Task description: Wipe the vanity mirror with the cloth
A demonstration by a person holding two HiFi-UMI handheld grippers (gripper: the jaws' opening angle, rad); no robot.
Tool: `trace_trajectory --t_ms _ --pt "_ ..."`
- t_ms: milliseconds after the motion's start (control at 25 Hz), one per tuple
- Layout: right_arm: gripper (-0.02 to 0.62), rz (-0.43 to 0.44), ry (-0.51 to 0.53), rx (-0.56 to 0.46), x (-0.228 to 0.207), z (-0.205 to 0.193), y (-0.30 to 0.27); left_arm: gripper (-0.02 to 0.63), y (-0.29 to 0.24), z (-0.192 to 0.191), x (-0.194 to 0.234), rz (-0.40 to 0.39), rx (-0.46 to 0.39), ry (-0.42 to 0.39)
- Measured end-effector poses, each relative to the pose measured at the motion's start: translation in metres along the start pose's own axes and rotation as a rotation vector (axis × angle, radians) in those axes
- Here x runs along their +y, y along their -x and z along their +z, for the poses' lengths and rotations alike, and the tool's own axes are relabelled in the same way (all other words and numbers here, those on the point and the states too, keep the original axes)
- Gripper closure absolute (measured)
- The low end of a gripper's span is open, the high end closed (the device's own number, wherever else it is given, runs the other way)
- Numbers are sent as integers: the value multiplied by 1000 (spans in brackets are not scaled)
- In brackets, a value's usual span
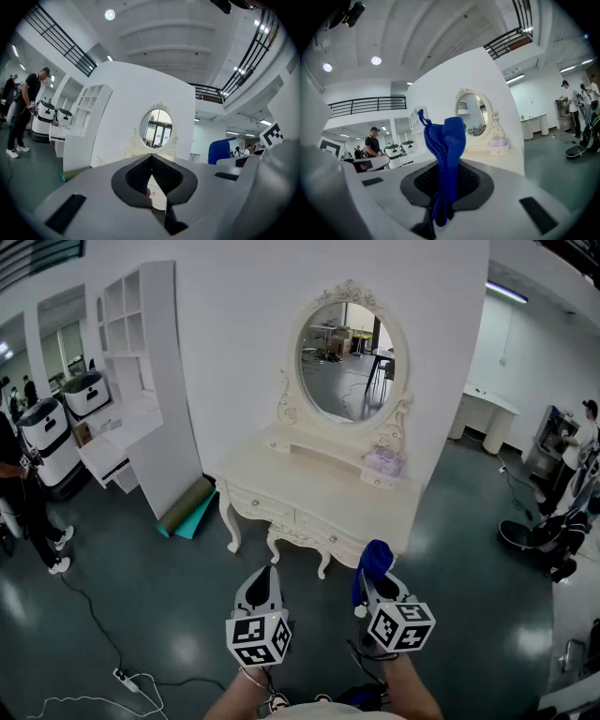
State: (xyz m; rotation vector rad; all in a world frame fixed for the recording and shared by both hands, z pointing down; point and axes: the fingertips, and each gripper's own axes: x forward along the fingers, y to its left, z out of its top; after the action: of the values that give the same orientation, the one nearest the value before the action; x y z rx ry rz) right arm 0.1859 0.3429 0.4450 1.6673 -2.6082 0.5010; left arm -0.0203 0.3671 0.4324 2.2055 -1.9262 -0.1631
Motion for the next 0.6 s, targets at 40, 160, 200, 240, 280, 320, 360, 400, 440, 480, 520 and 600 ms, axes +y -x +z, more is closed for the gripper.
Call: trace_trajectory --t_ms 40,160,200,240,280,320,360,400,440,480,520,600 --pt "531 2 -2 3 1 -1 -1 600 0 0 1 0 -1 2" --pt "531 9 -9 14 4 -4 -4 601 1 0 6 4 1 7" --pt "531 10 -12 18 6 -6 -5 601 2 0 9 6 3 7" --pt "531 10 -16 22 9 -7 -8 600 2 0 12 8 6 8" --pt "531 8 -22 22 11 -8 -10 601 3 -1 17 11 8 8" --pt "531 5 -30 20 12 -10 -13 600 3 -1 22 13 11 7" --pt "531 1 -41 16 14 -11 -17 600 3 -2 27 14 13 6" --pt "529 -2 -55 11 16 -12 -20 601 3 -1 33 14 14 4" --pt "529 -2 -68 3 18 -12 -22 600 2 0 38 12 14 0" --pt "529 -4 -78 -6 21 -12 -25 601 2 2 43 9 14 -6" --pt "529 -8 -85 -16 23 -11 -27 601 2 4 48 5 14 -13" --pt "529 -25 -96 -33 27 -9 -30 600 0 8 58 -6 16 -30"
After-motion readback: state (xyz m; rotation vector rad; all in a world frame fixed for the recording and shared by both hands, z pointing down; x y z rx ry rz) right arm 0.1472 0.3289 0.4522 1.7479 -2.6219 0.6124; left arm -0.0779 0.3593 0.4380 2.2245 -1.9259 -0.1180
